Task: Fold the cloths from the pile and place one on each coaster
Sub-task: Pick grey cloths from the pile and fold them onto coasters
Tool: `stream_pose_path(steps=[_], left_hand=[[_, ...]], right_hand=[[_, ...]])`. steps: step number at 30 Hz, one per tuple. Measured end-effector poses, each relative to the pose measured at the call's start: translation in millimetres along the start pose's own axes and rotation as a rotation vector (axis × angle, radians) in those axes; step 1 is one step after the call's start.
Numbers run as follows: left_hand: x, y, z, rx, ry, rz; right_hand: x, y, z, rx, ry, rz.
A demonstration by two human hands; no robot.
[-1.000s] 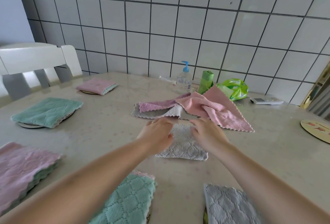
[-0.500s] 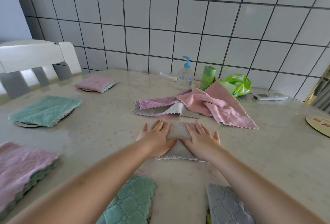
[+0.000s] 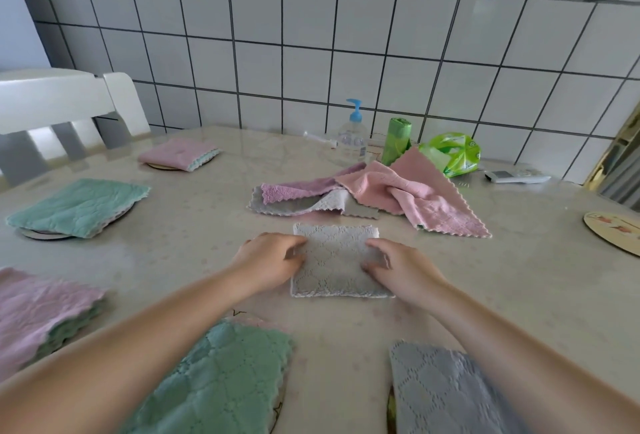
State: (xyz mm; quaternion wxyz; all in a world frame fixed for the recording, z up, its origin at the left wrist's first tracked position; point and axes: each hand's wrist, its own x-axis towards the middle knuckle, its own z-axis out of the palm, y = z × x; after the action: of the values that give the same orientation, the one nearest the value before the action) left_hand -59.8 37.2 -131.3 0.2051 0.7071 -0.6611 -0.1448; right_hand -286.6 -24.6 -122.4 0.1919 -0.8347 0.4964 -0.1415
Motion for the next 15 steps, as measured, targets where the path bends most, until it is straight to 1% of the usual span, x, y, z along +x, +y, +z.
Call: stream_pose_path(steps=[2, 6, 9, 12, 15], left_hand=[[4, 6, 1, -0.169, -0.007, -0.023], [8, 9, -2, -0.378, 0.032, -0.079], [6, 14, -5, -0.584, 0.033, -0.136], [-2, 23, -9, -0.804, -0.034, -0.214], [-10, 37, -11, -0.907, -0.130, -0.212]], right_hand=[[3, -3, 2, 0.088, -0.010, 0.024], [7, -4, 4, 0.224, 0.044, 0.023], [6, -4, 0, 0.388, 0.070, 0.074], [-1, -3, -9, 0.555, 0.100, 0.123], [-14, 5, -20, 0.599, 0.135, 0.154]])
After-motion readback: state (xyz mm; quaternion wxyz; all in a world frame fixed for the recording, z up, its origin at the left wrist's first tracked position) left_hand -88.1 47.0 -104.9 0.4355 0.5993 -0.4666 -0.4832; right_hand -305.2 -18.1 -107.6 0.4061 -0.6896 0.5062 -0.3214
